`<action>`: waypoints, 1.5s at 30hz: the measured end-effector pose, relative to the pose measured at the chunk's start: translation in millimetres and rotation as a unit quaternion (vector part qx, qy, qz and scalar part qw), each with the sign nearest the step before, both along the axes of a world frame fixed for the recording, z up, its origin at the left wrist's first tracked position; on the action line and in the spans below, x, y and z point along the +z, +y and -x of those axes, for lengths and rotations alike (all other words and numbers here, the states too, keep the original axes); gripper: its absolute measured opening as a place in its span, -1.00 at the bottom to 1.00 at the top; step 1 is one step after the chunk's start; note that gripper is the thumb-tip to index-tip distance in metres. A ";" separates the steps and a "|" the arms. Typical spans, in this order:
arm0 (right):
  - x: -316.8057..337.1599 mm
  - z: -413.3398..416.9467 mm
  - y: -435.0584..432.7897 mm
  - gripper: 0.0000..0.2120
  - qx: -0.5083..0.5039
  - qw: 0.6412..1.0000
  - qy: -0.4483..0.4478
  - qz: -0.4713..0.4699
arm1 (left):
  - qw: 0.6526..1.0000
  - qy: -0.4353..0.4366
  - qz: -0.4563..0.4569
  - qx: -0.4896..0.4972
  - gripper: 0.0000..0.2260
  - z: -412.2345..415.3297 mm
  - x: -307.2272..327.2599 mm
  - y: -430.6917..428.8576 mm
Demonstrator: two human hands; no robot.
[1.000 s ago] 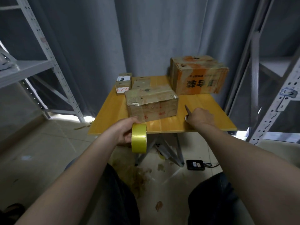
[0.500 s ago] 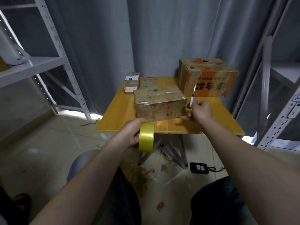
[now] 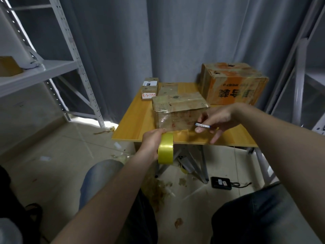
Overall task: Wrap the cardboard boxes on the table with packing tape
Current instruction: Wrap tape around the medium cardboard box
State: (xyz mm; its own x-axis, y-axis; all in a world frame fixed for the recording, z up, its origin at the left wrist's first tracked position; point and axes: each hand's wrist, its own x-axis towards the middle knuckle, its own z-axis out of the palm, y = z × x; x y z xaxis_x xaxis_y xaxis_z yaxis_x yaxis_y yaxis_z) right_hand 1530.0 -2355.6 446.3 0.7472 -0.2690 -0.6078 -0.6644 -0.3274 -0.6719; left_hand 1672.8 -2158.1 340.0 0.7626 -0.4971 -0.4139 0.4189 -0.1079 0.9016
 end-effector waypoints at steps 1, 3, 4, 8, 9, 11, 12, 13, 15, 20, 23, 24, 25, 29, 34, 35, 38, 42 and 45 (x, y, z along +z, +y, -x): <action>-0.3 0.6 -0.8 -0.17 -0.005 1.000 0.019 0.000 | 1.000 -0.009 -0.007 0.002 -0.88 0.1 -0.2 -0.2; -2.2 -0.2 -0.9 -0.18 -0.010 0.999 0.034 -0.005 | 1.000 -0.021 -0.016 0.006 -0.90 0.2 -0.8 -0.9; -3.3 -2.1 -0.6 -0.19 -0.005 0.999 0.034 -0.006 | 1.000 -0.022 -0.018 0.007 -0.90 0.1 -0.8 -1.1; -5.6 -18.0 3.8 -0.25 0.032 0.999 0.020 -0.001 | 1.000 -0.020 -0.021 0.009 -0.91 -1.9 -2.1 -1.4; -5.2 -23.1 5.5 -0.26 0.038 0.999 0.016 0.003 | 0.999 -0.024 -0.024 0.012 -0.92 -1.9 -2.7 -1.6; -3.2 -33.0 8.1 -0.30 0.051 0.998 0.014 0.018 | 0.999 -0.025 -0.025 0.012 -0.92 -1.0 -1.7 -1.6; -2.6 -37.1 8.7 -0.33 0.056 0.998 0.016 0.024 | 0.999 -0.021 -0.024 0.012 -0.91 -0.5 -0.5 -1.2; -2.3 -40.3 8.3 -0.35 0.059 0.998 0.018 0.026 | 1.000 -0.018 -0.023 0.011 -0.89 -0.5 0.2 -1.1; -2.6 -44.2 5.4 -0.38 0.060 0.998 0.014 0.020 | 1.000 -0.013 -0.026 0.009 -0.89 -0.4 -0.1 -0.8; -5.8 -49.4 1.1 -0.40 0.058 0.998 -0.003 -0.002 | 0.999 -0.008 -0.030 0.012 -0.89 -1.8 -1.1 -1.3; -8.9 -50.8 -0.5 -0.41 0.052 0.999 -0.011 0.004 | 1.000 -0.004 -0.027 0.007 -0.88 -2.4 0.5 -1.1; -9.8 -50.9 -0.9 -0.44 0.050 0.999 -0.012 0.009 | 1.000 -0.004 -0.025 0.007 -0.89 -2.6 1.1 -0.9; -10.4 -51.0 -1.4 -0.48 0.048 0.999 -0.013 0.016 | 1.000 -0.004 -0.025 0.006 -0.90 -2.5 1.6 -0.6; -12.3 -51.3 -4.0 -0.61 0.046 0.997 -0.013 0.053 | 0.999 -0.003 -0.034 -0.009 -0.87 -0.4 2.4 0.0; -17.8 -50.7 -4.8 -0.60 0.036 0.997 -0.019 0.073 | 0.999 0.009 -0.028 -0.014 -0.87 2.5 4.2 1.6; -19.3 -50.3 -3.9 -0.58 0.034 0.997 -0.015 0.072 | 0.999 0.010 -0.031 -0.016 -0.86 2.7 3.9 2.0; -21.3 -46.6 -0.6 -0.56 0.035 0.997 0.011 0.065 | 0.998 0.008 -0.060 -0.023 -0.84 4.3 2.9 3.6; -16.8 -40.5 4.8 -0.52 0.033 0.995 0.065 0.069 | 0.994 0.020 -0.089 -0.056 -0.72 10.5 1.7 7.8; -13.0 -36.5 9.8 -0.54 0.036 0.992 0.092 0.077 | 0.990 0.033 -0.094 -0.096 -0.74 19.1 1.8 9.3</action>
State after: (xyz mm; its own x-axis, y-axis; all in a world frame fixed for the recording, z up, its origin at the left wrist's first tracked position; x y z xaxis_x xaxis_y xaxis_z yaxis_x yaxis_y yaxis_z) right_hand 1566.5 -2345.8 433.3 0.6474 -0.3196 -0.6919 -0.7428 -0.4677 -0.4790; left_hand 1653.7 -2148.8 341.8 0.6299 -0.5397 -0.5585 0.4320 -0.3542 0.8294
